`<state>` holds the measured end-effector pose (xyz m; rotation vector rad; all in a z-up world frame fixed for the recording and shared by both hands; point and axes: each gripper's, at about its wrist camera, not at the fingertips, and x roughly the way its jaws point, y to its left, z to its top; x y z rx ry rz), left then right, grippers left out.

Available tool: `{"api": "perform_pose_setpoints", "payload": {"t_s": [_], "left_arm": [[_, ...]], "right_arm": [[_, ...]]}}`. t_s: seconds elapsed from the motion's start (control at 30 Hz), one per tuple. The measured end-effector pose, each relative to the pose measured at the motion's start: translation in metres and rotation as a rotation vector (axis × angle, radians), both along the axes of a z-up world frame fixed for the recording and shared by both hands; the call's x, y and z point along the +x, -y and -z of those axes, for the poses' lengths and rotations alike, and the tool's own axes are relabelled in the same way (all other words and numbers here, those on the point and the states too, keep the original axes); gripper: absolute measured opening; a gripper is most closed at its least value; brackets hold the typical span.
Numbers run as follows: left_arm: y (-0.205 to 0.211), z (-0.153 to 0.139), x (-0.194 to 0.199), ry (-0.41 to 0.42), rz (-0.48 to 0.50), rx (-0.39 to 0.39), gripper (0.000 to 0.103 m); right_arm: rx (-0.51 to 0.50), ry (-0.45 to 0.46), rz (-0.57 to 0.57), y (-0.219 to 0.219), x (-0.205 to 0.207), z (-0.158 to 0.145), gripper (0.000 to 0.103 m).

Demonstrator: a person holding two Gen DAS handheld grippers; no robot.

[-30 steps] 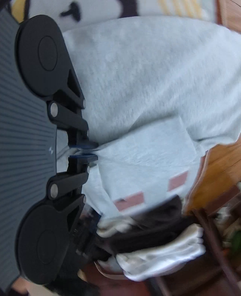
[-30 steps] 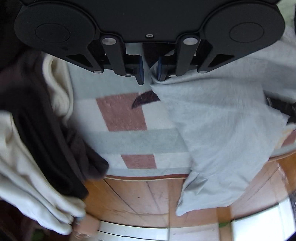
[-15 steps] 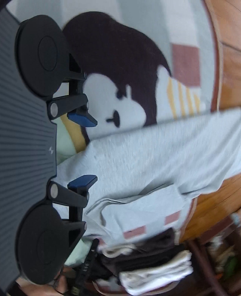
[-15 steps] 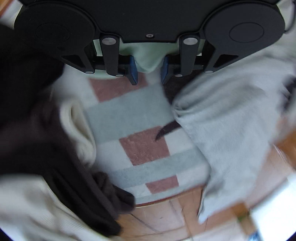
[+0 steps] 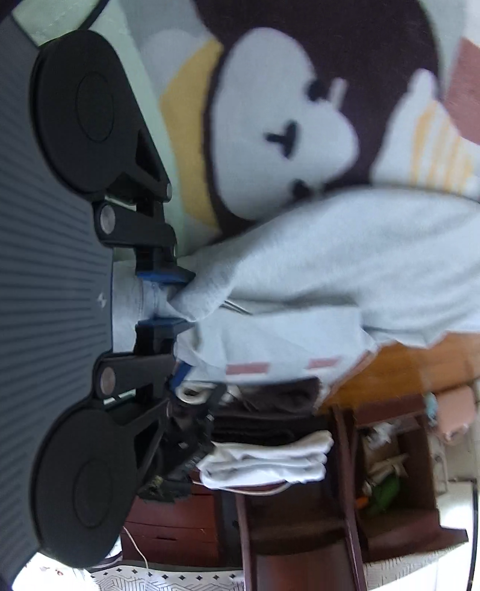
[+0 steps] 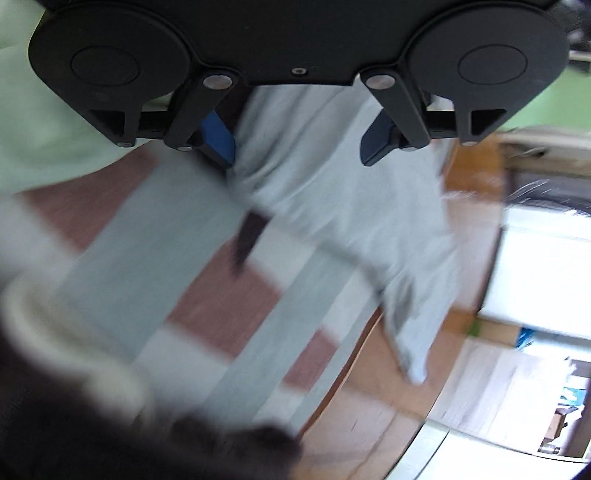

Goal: Fold clothes

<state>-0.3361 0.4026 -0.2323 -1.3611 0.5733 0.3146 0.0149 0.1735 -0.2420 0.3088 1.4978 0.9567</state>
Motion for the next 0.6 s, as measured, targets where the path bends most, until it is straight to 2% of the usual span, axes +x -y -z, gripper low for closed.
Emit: {"api": "perform_pose_setpoints", "payload": {"t_s": [0.07, 0.13, 0.2, 0.23, 0.27, 0.33, 0.4, 0.5, 0.6], "left_arm": [[-0.003, -0.007, -0.001, 0.017, -0.034, 0.032, 0.016], [-0.006, -0.009, -0.004, 0.06, -0.049, 0.008, 0.017], [-0.005, -0.007, -0.004, 0.056, -0.046, -0.022, 0.019], [-0.003, -0.006, -0.003, 0.044, -0.04, -0.028, 0.023], [-0.002, -0.005, -0.002, 0.032, -0.034, -0.035, 0.026], [0.002, -0.002, 0.0, 0.004, -0.018, -0.045, 0.04], [0.003, 0.0, 0.004, -0.053, 0.023, -0.032, 0.044], [0.006, 0.004, 0.01, -0.14, 0.082, -0.011, 0.048], [0.007, -0.006, 0.004, -0.181, 0.092, 0.079, 0.05]], "right_arm": [[0.003, 0.02, -0.027, -0.009, -0.006, 0.0, 0.076], [0.004, 0.047, -0.061, -0.018, -0.011, -0.003, 0.067], [0.014, 0.058, -0.107, -0.023, -0.013, -0.008, 0.035], [0.01, 0.095, -0.128, -0.025, -0.016, -0.013, 0.025], [0.001, 0.137, -0.151, -0.026, -0.019, -0.019, 0.024], [-0.033, 0.241, -0.197, -0.029, -0.024, -0.03, 0.023], [-0.046, 0.308, -0.239, -0.028, -0.028, -0.036, 0.022], [-0.063, 0.322, -0.255, -0.029, -0.028, -0.04, 0.024], [-0.075, 0.273, -0.244, -0.027, -0.025, -0.037, 0.028]]}}
